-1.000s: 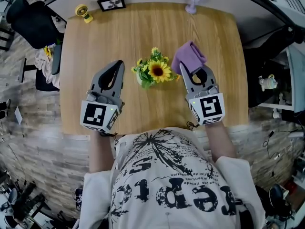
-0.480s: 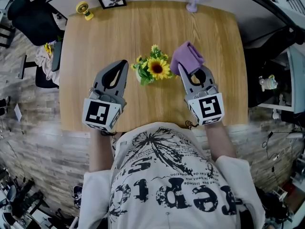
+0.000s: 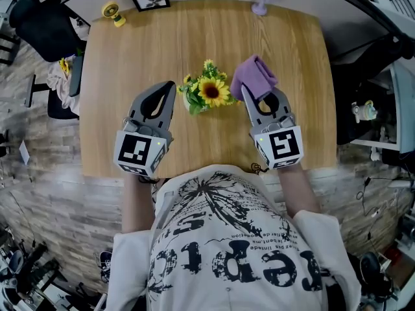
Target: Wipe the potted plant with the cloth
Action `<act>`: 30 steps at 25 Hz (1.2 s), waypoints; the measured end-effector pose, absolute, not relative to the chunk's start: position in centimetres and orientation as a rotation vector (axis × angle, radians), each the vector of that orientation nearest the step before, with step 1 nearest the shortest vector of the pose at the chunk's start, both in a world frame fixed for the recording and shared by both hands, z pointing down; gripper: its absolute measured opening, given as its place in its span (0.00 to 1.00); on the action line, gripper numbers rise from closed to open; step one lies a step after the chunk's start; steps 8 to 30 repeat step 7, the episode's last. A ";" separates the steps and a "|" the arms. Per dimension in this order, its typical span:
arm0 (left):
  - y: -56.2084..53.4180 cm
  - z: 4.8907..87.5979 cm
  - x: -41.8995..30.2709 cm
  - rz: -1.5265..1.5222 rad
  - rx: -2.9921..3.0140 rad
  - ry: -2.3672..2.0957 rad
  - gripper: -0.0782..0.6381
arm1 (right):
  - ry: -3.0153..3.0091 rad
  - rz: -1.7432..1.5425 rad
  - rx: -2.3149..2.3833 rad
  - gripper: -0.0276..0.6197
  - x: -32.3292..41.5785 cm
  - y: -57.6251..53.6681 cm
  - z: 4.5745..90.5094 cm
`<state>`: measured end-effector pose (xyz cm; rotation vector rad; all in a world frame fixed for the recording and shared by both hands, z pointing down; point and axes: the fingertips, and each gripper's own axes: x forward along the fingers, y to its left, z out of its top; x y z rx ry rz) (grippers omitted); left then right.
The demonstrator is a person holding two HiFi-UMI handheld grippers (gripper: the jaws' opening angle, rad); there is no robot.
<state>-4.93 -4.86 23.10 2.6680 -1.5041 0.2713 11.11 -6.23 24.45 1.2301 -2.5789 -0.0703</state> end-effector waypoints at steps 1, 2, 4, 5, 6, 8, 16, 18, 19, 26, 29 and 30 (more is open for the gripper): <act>-4.9 23.2 -4.9 0.267 2.661 -1.505 0.11 | -2.575 -0.074 1.232 0.14 11.2 -6.3 24.5; -4.9 23.3 -4.9 0.266 2.655 -1.508 0.11 | -2.571 -0.076 1.235 0.14 11.2 -6.3 24.6; -4.9 23.4 -5.0 0.266 2.647 -1.513 0.11 | -2.563 -0.075 1.247 0.14 11.4 -6.4 24.8; -4.9 23.4 -5.0 0.266 2.643 -1.514 0.12 | -2.557 -0.075 1.255 0.14 11.5 -6.4 24.9; -4.9 23.5 -5.0 0.266 2.638 -1.515 0.11 | -2.549 -0.076 1.264 0.14 11.6 -6.4 25.0; -4.9 23.6 -5.0 0.266 2.633 -1.516 0.11 | -2.542 -0.078 1.274 0.14 11.7 -6.4 25.0; -4.9 23.6 -5.0 0.266 2.633 -1.516 0.11 | -2.542 -0.078 1.274 0.14 11.7 -6.4 25.0; -4.9 23.6 -5.0 0.266 2.633 -1.516 0.11 | -2.542 -0.078 1.274 0.14 11.7 -6.4 25.0; -4.9 23.6 -5.0 0.266 2.633 -1.516 0.11 | -2.542 -0.078 1.274 0.14 11.7 -6.4 25.0; -4.9 23.6 -5.0 0.266 2.633 -1.516 0.11 | -2.542 -0.078 1.274 0.14 11.7 -6.4 25.0; -4.9 23.6 -5.0 0.266 2.633 -1.516 0.11 | -2.542 -0.078 1.274 0.14 11.7 -6.4 25.0; -4.9 23.6 -5.0 0.266 2.633 -1.516 0.11 | -2.542 -0.078 1.274 0.14 11.7 -6.4 25.0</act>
